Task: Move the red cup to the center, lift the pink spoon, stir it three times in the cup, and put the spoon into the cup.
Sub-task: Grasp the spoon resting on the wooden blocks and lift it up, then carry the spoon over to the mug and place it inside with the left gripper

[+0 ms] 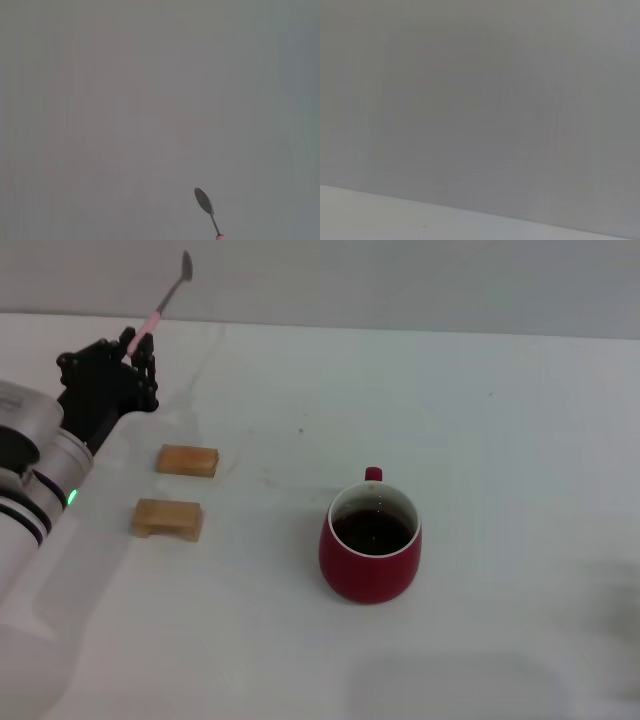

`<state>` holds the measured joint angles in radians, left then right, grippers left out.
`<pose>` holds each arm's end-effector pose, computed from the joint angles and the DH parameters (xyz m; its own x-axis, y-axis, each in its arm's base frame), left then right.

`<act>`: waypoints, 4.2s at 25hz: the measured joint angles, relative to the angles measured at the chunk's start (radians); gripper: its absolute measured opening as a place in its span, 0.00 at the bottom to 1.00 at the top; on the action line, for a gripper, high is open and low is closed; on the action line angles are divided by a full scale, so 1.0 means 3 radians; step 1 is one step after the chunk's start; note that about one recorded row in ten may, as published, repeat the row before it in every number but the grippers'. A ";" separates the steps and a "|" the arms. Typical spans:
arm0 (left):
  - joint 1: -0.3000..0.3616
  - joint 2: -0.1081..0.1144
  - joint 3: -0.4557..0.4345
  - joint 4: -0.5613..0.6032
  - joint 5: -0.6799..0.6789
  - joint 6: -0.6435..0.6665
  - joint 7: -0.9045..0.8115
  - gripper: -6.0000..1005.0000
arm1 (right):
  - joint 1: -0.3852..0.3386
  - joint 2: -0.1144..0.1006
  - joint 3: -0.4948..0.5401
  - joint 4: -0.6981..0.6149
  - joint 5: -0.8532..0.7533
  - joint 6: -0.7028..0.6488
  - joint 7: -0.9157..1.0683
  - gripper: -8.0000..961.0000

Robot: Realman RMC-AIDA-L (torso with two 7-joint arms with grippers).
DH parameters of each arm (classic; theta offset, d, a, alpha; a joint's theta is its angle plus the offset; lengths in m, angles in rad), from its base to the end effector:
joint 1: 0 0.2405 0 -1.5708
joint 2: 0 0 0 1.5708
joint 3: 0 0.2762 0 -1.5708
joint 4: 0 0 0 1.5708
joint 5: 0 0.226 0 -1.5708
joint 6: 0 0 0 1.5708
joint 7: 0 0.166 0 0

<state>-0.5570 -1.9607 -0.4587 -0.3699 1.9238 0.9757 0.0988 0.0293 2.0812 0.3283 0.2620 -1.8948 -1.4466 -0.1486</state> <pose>-0.3107 0.4130 -0.0506 0.8296 -0.0164 0.5580 0.5305 -0.2883 -0.7971 0.4030 0.1966 -0.0548 0.8201 -0.0152 -0.5720 -0.5722 -0.0289 -0.8196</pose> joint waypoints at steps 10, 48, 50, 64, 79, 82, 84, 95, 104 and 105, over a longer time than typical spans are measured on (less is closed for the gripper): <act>0.0104 0.0314 -0.0349 -0.0606 0.0441 -0.0556 -0.0148 0.14 | 0.0129 0.0002 0.0037 -0.0012 0.0001 0.0017 0.0003 0.01; 0.0633 -0.0313 -0.4083 -0.4544 0.1488 -0.7254 0.2442 0.14 | 0.0146 0.0001 0.0038 -0.0043 0.0001 0.0003 0.0004 0.01; 0.0626 -0.0314 -0.4129 -0.4695 0.1567 -0.7392 0.2398 0.14 | 0.0126 0.0000 0.0045 -0.0046 0.0001 0.0001 0.0004 0.01; 0.0513 -0.0321 -0.4244 -0.5408 0.1743 -0.8326 0.2160 0.14 | -0.0130 0.0013 0.0645 -0.0102 0.0105 0.0050 -0.0003 0.01; 0.0344 -0.0322 -0.4285 -0.5473 0.1484 -0.8849 0.2117 0.14 | -0.0167 0.0016 0.0663 -0.0156 0.0863 0.0080 -0.0022 0.01; 0.0301 -0.0321 -0.4285 -0.5478 0.1476 -0.8966 0.2114 0.14 | -0.0176 0.0020 0.0664 -0.0141 0.0900 0.0001 -0.0022 0.01; 0.0272 -0.0321 -0.4285 -0.5479 0.1475 -0.9037 0.2109 0.14 | -0.0178 0.0020 0.0665 -0.0133 0.0908 -0.0046 -0.0022 0.01; 0.0154 -0.0321 -0.4189 -0.5453 0.1487 -0.9346 0.2096 0.14 | -0.0154 0.0022 0.0633 -0.0132 0.0912 -0.0050 -0.0023 0.01; 0.0147 -0.0326 -0.4049 -0.5311 0.1613 -0.9224 0.2140 0.14 | -0.0148 0.0022 0.0618 -0.0114 0.0895 -0.0061 -0.0025 0.01; 0.0146 -0.0326 -0.4019 -0.5287 0.1654 -0.9204 0.2141 0.14 | -0.0148 0.0022 0.0616 -0.0109 0.0894 -0.0062 -0.0026 0.01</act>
<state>-0.5131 -2.0586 -1.6646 -1.9561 2.4200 -1.7856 0.7410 -0.0153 2.0878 0.5132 0.2295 -1.6265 -1.4652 -0.1563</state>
